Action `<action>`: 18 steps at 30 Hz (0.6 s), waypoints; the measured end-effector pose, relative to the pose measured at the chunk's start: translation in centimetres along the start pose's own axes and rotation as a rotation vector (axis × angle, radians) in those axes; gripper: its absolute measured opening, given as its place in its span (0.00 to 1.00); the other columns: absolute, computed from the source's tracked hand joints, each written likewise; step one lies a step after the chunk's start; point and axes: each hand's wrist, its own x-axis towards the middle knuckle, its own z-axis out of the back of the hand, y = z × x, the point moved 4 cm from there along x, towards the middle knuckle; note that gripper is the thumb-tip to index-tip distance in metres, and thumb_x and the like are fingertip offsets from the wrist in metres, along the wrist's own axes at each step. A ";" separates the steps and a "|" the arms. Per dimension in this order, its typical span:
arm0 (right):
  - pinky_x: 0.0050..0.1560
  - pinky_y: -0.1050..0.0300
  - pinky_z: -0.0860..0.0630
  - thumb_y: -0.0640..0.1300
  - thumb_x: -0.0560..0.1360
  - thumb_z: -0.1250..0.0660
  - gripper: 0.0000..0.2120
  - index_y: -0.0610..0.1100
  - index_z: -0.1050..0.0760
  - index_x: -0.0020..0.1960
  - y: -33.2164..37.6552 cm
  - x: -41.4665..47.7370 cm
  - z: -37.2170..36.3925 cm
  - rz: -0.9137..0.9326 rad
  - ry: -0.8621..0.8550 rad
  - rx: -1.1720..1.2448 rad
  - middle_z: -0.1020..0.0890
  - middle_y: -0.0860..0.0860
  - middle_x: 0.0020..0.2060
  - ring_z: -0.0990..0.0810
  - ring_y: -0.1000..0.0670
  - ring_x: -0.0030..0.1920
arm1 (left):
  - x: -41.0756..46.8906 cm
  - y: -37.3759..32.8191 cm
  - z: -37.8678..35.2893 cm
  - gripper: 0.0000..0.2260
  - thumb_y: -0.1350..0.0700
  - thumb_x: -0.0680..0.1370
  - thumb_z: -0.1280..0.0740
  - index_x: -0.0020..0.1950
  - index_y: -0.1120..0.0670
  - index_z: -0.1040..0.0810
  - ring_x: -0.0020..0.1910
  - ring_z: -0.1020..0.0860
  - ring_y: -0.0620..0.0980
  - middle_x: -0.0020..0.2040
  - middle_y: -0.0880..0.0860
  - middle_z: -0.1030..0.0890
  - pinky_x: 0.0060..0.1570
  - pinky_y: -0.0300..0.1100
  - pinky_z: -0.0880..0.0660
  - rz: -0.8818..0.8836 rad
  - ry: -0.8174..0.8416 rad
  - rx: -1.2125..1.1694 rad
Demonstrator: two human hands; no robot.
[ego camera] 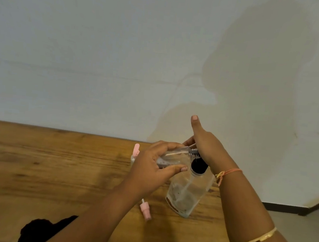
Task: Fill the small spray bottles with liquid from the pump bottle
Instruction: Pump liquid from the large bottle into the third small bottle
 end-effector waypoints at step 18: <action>0.50 0.53 0.33 0.69 0.75 0.60 0.42 0.39 0.19 0.43 -0.1 0.1 -0.4 -0.014 0.070 -0.027 0.20 0.46 0.42 0.23 0.50 0.42 | -0.2 0.4 0.1 0.18 0.49 0.68 0.26 0.52 0.33 0.28 0.54 0.27 0.34 0.51 0.36 0.22 0.48 0.25 0.30 0.012 0.019 0.022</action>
